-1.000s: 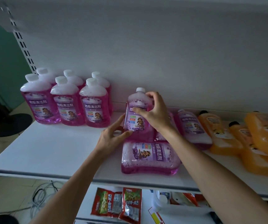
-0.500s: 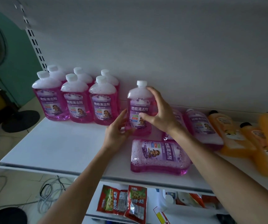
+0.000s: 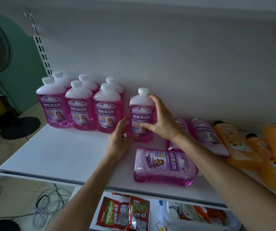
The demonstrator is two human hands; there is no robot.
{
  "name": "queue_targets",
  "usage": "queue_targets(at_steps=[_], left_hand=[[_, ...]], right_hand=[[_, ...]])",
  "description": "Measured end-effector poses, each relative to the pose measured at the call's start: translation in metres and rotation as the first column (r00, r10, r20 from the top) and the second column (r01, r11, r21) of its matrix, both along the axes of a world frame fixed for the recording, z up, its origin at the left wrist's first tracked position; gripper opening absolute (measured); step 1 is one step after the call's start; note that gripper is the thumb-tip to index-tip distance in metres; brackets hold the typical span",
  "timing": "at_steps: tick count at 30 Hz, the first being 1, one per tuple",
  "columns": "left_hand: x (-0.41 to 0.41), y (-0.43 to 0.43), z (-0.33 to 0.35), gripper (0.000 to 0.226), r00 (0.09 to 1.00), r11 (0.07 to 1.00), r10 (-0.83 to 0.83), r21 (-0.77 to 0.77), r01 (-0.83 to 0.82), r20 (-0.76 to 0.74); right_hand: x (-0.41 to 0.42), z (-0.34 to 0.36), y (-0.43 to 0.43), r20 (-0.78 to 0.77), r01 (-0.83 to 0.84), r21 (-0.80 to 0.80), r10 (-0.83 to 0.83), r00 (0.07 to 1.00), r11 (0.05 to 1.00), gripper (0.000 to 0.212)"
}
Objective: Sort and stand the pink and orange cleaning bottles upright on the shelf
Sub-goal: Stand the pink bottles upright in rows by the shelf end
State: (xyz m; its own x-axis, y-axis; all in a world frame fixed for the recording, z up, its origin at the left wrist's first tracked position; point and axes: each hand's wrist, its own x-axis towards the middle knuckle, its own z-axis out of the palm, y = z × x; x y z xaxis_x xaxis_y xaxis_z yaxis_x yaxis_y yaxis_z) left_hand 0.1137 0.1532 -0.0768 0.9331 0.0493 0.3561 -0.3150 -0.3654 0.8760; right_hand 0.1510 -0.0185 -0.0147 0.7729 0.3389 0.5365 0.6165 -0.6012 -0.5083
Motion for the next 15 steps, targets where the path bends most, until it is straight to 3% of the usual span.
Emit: queue_targets(at_steps=[8, 15], left_hand=[[-0.005, -0.001, 0.005, 0.048, 0.992, 0.990, 0.118, 0.079, -0.115, -0.032], [-0.006, -0.002, 0.006, 0.020, 1.000, 0.951, 0.020, 0.307, -0.019, 0.000]], right_hand=[[0.023, -0.005, 0.012, 0.040, 0.061, 0.029, -0.062, 0.997, 0.998, 0.087], [0.038, -0.008, 0.029, 0.071, 0.163, 0.017, -0.164, 0.984, 0.986, 0.087]])
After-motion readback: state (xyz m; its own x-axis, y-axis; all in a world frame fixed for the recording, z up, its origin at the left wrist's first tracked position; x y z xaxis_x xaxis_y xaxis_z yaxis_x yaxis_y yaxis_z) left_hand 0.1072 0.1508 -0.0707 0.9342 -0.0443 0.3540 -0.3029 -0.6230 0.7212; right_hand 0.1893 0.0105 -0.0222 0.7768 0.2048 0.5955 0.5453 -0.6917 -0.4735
